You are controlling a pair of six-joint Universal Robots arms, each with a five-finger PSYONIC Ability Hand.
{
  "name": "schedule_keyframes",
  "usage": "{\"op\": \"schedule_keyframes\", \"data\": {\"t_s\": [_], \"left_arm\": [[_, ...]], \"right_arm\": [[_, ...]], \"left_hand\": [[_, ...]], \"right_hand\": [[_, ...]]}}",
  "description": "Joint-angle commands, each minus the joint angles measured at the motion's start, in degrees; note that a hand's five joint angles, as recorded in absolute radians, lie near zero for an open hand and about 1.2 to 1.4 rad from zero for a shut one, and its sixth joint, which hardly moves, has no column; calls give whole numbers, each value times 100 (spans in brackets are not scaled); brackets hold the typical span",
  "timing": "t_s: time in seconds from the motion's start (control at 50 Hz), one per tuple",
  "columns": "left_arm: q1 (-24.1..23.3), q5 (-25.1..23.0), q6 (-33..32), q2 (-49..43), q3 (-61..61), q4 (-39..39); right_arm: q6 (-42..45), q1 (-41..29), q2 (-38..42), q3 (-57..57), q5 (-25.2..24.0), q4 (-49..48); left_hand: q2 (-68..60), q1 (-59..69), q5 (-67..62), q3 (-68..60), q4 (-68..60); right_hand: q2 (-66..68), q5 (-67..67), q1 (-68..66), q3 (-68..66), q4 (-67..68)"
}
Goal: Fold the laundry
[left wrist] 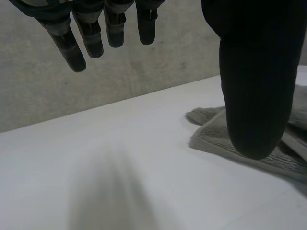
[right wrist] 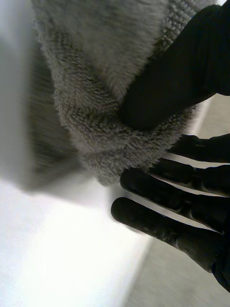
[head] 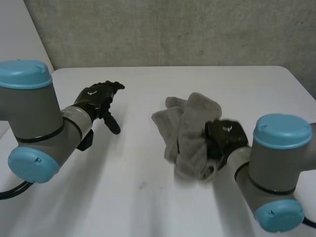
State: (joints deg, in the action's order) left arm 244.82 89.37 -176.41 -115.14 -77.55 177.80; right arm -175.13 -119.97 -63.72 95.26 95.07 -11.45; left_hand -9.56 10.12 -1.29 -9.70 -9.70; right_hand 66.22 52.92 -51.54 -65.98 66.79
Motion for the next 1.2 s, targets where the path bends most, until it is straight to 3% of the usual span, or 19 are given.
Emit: {"op": "schedule_keyframes", "data": {"t_s": [0.02, 0.16, 0.34, 0.48, 0.58, 0.72, 0.76, 0.78, 0.8, 0.82, 0.84, 0.86, 0.94, 1.02, 1.04, 1.08, 1.1, 1.14, 1.2], "left_arm": [[-127, -333, 63, -69, -102, 114], [-276, -342, 142, -263, -225, 316], [-443, -403, 1124, -368, -375, 554], [-610, -1045, 1908, -606, -392, 527], [-839, -1913, 2908, -729, -454, 457], [-883, -2161, 3883, -720, -577, 474], [-883, -2161, 3886, -720, -577, 475], [-883, -2161, 4077, -738, -577, 492], [-892, -2161, 4201, -764, -577, 501], [-892, -2161, 4202, -764, -577, 501], [-892, -2152, 4246, -808, -586, 510], [-892, -2126, 4238, -826, -586, 510], [-883, -1897, 4185, -782, -577, 492], [-796, -898, 3730, -484, -481, 466], [-795, -895, 3728, -483, -480, 466], [-603, -397, 2941, -186, -489, 457], [-602, -394, 2937, -184, -489, 457], [-356, -141, 1896, 175, -559, 440], [-285, -104, 1337, 308, -595, 413]], "right_arm": [[321, 0, -1009, -367, -321, -297], [410, -62, -1784, -579, -700, -244], [392, -352, -2074, -1036, -761, 485], [331, -843, -2302, -975, -770, 644], [339, -932, -2330, -896, -762, 626], [322, -914, -2277, -772, -753, 670], [313, -958, -2277, -606, -770, 644], [313, -958, -2277, -605, -770, 644], [322, -984, -2277, -527, -770, 626], [322, -985, -2277, -526, -770, 626], [322, -993, -2294, -465, -762, 600], [330, -994, -2320, -430, -753, 565], [418, -906, -2294, -386, -726, 433], [418, -747, -2277, -394, -744, 468], [427, -547, -2277, -386, -753, 511], [445, -326, -2268, -377, -779, 538], [488, -117, -2259, -342, -796, 556], [550, 35, -2241, -324, -797, 573], [690, 219, -2040, -350, -805, 564]], "left_hand": [[-149, 94, 24, -136, -135], [-99, 43, 74, -86, -85], [-82, 27, 91, -69, -68], [-82, 27, 91, -69, -68], [-115, 60, 57, -102, -101], [-266, 211, -93, -253, -252], [-267, 212, -94, -254, -253], [-833, 778, -660, -820, -819], [-2404, 2349, -2231, -2391, -2390], [-2420, 2365, -2247, -2407, -2406], [-4385, 4330, -4212, -4372, -4371], [-6936, 6881, -6763, -6923, -6922], [-7044, 6988, -6871, -7030, -7030], [-7044, 6988, -6871, -7030, -7030], [-7044, 6988, -6871, -7030, -7030], [-7044, 6988, -6871, -7030, -7030], [-7044, 6988, -6871, -7030, -7030], [-7044, 6988, -6871, -7030, -7030], [-7044, 6988, -6871, -7030, -7030]], "right_hand": [[1378, 1708, -2846, -1402, 1321], [1378, 1708, -2846, -1402, 1321], [1378, 1708, -2846, -1402, 1321], [1378, 1708, -2846, -1402, 1321], [1378, 1708, -2846, -1402, 1321], [1378, 1708, -2846, -1402, 1321], [1378, 1708, -2846, -1402, 1321], [1378, 1708, -2846, -1402, 1321], [1378, 1708, -2846, -1402, 1321], [1378, 1708, -2846, -1402, 1321], [1378, 1708, -2846, -1402, 1321], [1378, 1708, -2846, -1402, 1321], [1378, 1708, -2846, -1402, 1321], [1378, 1708, -2846, -1402, 1321], [1378, 1708, -2846, -1402, 1321], [1378, 1708, -2846, -1402, 1321], [1378, 1708, -2846, -1402, 1321], [1378, 1708, -2846, -1402, 1321], [1378, 1708, -2846, -1402, 1321]]}}
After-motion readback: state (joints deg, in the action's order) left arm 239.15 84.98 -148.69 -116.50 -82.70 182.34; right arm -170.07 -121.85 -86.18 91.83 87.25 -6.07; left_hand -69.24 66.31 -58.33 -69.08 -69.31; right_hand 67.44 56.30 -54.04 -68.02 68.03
